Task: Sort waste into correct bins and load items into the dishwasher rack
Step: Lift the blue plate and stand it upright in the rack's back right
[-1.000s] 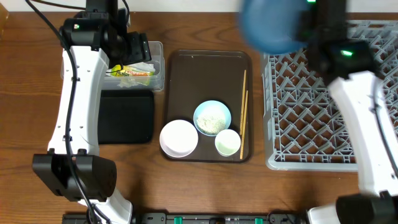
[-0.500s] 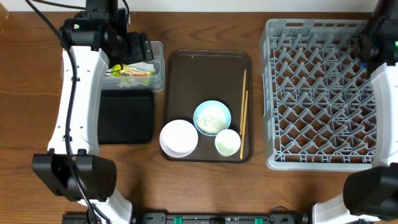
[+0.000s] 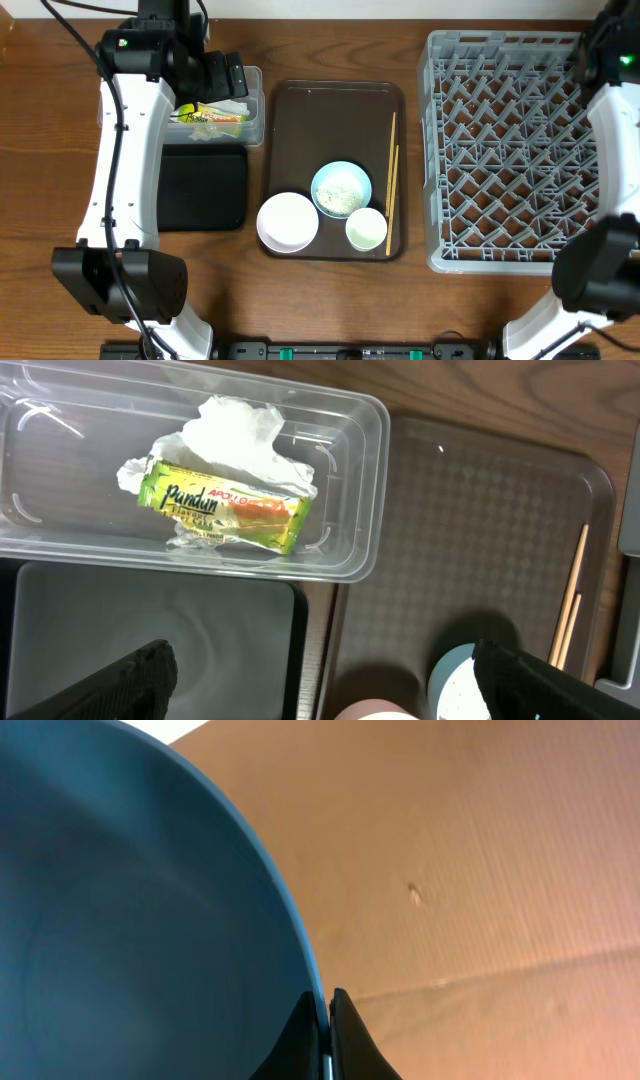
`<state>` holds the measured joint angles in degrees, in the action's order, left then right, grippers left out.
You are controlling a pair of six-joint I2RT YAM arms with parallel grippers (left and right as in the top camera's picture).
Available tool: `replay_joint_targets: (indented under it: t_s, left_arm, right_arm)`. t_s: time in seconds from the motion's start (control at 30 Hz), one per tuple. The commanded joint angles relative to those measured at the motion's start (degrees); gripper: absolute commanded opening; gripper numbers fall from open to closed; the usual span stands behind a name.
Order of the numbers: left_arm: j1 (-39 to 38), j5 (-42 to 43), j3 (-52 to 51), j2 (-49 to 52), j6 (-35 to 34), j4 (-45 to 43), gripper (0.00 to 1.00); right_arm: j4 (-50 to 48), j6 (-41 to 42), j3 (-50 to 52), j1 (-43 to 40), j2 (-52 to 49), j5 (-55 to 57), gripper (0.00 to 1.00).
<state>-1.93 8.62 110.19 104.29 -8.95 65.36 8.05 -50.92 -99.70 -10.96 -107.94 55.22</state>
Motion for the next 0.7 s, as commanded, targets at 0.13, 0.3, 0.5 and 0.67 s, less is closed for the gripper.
replay_joint_targets:
  t_s: [0.13, 0.3, 0.5, 0.67]
  left_arm:
    - [0.1, -0.7, 0.5, -0.5, 0.4, -0.1, 0.97]
    - [0.1, -0.7, 0.5, -0.5, 0.4, 0.0, 0.97]
    - [0.1, -0.7, 0.5, -0.5, 0.4, 0.0, 0.98]
    - [0.1, -0.7, 0.5, -0.5, 0.4, 0.0, 0.97]
  right_arm:
    - [-4.6, -16.6, -0.4, -2.7, -4.3, -1.4, 0.01]
    - [-3.6, -16.9, -0.3, -3.7, -6.4, -4.5, 0.01]
    - [4.0, -16.9, -0.3, -3.5, -8.2, -11.0, 0.01]
    - [6.3, -16.7, -0.3, -3.3, -10.1, -10.0, 0.01]
